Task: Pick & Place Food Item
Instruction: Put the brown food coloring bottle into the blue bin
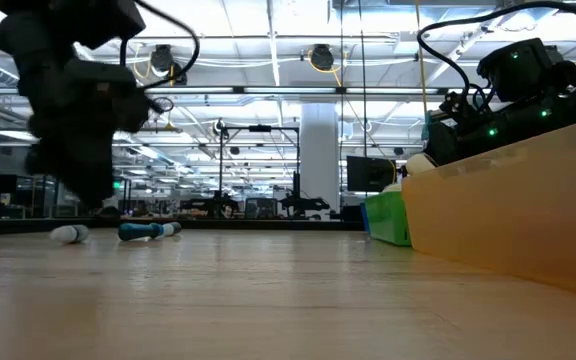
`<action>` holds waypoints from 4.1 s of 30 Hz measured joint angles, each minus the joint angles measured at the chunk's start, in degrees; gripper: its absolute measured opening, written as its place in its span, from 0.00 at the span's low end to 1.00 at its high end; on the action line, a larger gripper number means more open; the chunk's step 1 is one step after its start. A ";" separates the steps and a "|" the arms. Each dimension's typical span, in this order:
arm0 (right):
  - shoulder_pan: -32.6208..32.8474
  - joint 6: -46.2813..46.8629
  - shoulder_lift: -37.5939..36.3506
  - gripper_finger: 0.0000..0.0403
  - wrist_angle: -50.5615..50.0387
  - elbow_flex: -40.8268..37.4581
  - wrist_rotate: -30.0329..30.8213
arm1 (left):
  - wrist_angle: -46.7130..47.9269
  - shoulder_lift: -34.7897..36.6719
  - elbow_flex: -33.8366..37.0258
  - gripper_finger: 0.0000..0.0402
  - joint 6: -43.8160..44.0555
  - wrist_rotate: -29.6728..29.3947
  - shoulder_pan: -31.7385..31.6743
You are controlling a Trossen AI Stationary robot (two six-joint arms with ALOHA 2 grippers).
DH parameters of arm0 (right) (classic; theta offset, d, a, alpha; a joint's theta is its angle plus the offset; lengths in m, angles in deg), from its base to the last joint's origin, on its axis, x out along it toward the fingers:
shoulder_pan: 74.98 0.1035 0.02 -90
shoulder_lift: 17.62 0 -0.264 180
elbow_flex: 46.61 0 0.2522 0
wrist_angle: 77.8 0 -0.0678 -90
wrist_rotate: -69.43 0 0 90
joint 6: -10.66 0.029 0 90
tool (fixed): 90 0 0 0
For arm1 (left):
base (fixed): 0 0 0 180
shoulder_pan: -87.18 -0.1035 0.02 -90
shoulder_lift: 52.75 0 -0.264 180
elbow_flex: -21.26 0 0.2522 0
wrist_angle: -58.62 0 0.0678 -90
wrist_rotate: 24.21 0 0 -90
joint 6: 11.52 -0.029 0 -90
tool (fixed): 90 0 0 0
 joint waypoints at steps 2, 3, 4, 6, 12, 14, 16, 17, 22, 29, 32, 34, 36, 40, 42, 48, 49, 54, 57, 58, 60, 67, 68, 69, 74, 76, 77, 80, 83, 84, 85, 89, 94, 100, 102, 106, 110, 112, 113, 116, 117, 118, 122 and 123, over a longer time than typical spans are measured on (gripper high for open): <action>0.01 -0.01 0.00 0.48 0.01 0.00 0.00 | 3.40 0.00 -0.19 0.36 8.51 1.81 -0.02; 0.00 -0.01 0.00 0.48 0.01 0.00 0.00 | 4.84 0.00 -0.19 0.36 11.72 2.10 -0.02; 0.00 -0.01 0.00 0.48 0.01 0.00 0.00 | 6.22 0.00 -0.19 0.36 14.53 2.13 -0.02; 0.01 -0.01 0.00 0.48 -0.01 0.00 0.00 | 8.72 0.00 -0.22 0.36 19.46 2.12 -0.02; 0.00 -0.01 0.00 0.48 0.01 0.00 0.00 | 10.24 0.00 -0.22 0.36 24.45 0.87 -0.07; 0.02 0.01 0.00 0.48 0.02 0.02 -0.02 | 10.32 0.00 -0.23 0.36 25.10 -0.42 -0.07; 0.00 0.01 0.00 0.48 0.03 0.01 -0.02 | 10.77 -0.01 -0.24 0.36 26.10 -1.49 -0.07; 0.00 0.00 0.00 0.48 0.03 0.01 -0.02 | 11.06 -0.23 -0.24 0.36 26.11 -1.63 -0.07; 0.00 0.18 0.00 0.48 0.03 0.02 -0.04 | 13.17 -2.97 -0.28 0.36 26.30 0.17 -0.07; 0.00 0.43 0.00 0.48 0.03 0.02 -0.09 | 12.39 -8.53 -0.59 0.36 28.55 0.90 -0.09; 0.00 0.43 0.00 0.48 0.03 0.02 -0.11 | 12.15 -9.27 -0.60 0.36 29.99 0.34 -0.07; 0.00 0.43 0.00 0.48 0.03 0.02 -0.11 | 12.02 -9.29 -0.57 0.36 30.20 -0.20 -0.05; 0.01 0.43 0.00 0.48 0.04 0.02 -0.13 | 12.01 -9.08 -0.51 0.36 27.71 -0.45 -0.03; 0.00 0.43 0.00 0.48 0.03 0.02 -0.13 | 11.65 -8.72 -0.43 0.36 21.30 -1.11 0.00; 0.00 0.43 0.00 0.48 0.03 0.02 -0.13 | 11.64 -8.74 -0.41 0.36 19.03 -1.67 0.02; 0.00 0.45 0.00 0.48 0.03 0.02 -0.15 | 13.40 -8.84 -0.39 0.36 11.95 -2.67 0.02; 0.00 0.45 0.00 0.48 0.01 0.02 -0.17 | 14.16 -8.83 -0.39 0.36 13.13 -3.09 0.02; 0.00 0.45 0.00 0.48 0.03 0.02 -0.17 | 14.81 -8.87 -0.29 0.36 8.83 -6.41 0.00; 0.00 0.45 0.00 0.48 0.01 0.02 -0.17 | 14.31 -8.87 -0.28 0.36 4.34 -7.33 0.00; 0.02 0.45 0.00 0.48 0.01 0.02 -0.17 | 14.35 -8.87 -0.28 0.36 3.50 -7.38 0.00; 0.00 0.45 0.00 0.48 0.03 0.02 -0.17 | 14.39 -8.87 -0.28 0.36 1.16 -7.53 0.00; 0.00 0.45 0.00 0.48 0.01 0.02 -0.17 | 14.39 -8.87 -0.24 0.36 -8.67 -9.00 -0.04; 0.00 0.45 0.00 0.48 0.01 0.02 -0.18 | 14.42 -8.87 -0.22 0.36 -10.57 -10.03 -0.04; 0.01 0.45 0.00 0.48 0.01 0.02 -0.18 | 14.43 -8.87 -0.24 0.36 -12.16 -10.93 -0.04; 0.01 0.44 0.00 0.48 0.01 0.02 -0.19 | 14.49 -8.92 -0.19 0.36 -16.24 -15.62 -0.07; 0.01 0.44 0.00 0.48 0.00 0.02 -0.19 | 14.47 -8.94 -0.17 0.36 -19.26 -16.48 -0.07; 0.01 0.44 0.00 0.48 -0.01 0.02 -0.18 | 14.35 -8.94 -0.17 0.36 -21.38 -16.65 -0.07; 0.00 0.43 0.00 0.48 -0.01 0.02 -0.20 | 12.48 -8.94 -0.14 0.36 -26.44 -16.78 -0.11; 0.00 0.43 0.00 0.48 -0.01 0.02 -0.19 | 10.28 -8.96 -0.06 0.36 -28.81 -15.88 -0.15; 0.00 0.44 0.00 0.48 -0.05 0.02 -0.20 | 9.85 -8.96 -0.06 0.36 -27.81 -15.35 -0.17; 0.00 0.43 0.00 0.48 -0.10 0.02 -0.20 | 9.58 -8.75 -0.06 0.36 -26.02 -14.85 -0.25; 0.02 0.43 0.00 0.48 -0.45 0.02 -0.17 | 10.31 -7.24 -1.07 0.36 -16.20 -12.86 -0.48; 0.01 0.06 0.01 0.48 -0.42 0.02 -0.13 | 9.30 -5.74 -2.15 0.36 -16.17 -10.19 -0.49; 0.00 0.06 0.00 0.48 -0.43 0.02 -0.15 | 5.64 -5.73 -2.80 0.36 -32.33 -10.06 0.35; 0.00 0.06 0.02 0.48 -0.43 0.02 -0.17 | 6.13 -5.71 -2.80 0.36 -37.17 -10.14 0.39; 0.00 0.04 0.02 0.48 -0.43 0.02 -0.17 | 6.21 -5.70 -2.80 0.36 -46.92 -11.71 0.35; 0.02 0.04 0.02 0.48 -0.41 0.02 -0.19 | 6.28 -5.70 -2.79 0.36 -50.14 -12.04 -0.42; 0.00 0.04 0.02 0.48 -0.41 0.02 -0.20 | 6.14 -5.70 -2.48 0.36 -50.54 -12.11 -1.09; 0.01 0.04 0.02 0.48 -0.41 0.02 -0.20 | 6.08 -5.70 -2.18 0.36 -50.54 -12.12 -1.46; 0.00 0.03 0.02 0.48 -0.41 0.02 -0.20 | 5.35 -5.70 -0.72 0.36 -50.42 -11.98 -2.66; 0.02 0.01 0.02 0.48 -0.41 0.02 -0.20 | 4.88 -5.70 -0.09 0.36 -50.33 -11.63 -3.06; 0.00 0.03 0.02 0.48 -0.41 0.02 -0.20 | 4.48 -5.70 0.51 0.36 -50.32 -11.29 -3.39; 0.01 0.03 0.02 0.48 -0.41 0.02 -0.20 | 1.22 -5.73 2.48 0.36 -50.30 -9.54 -4.09; 0.01 0.01 0.02 0.48 -0.41 0.02 -0.20 | -0.18 -5.73 2.80 0.36 -50.30 -9.45 -4.18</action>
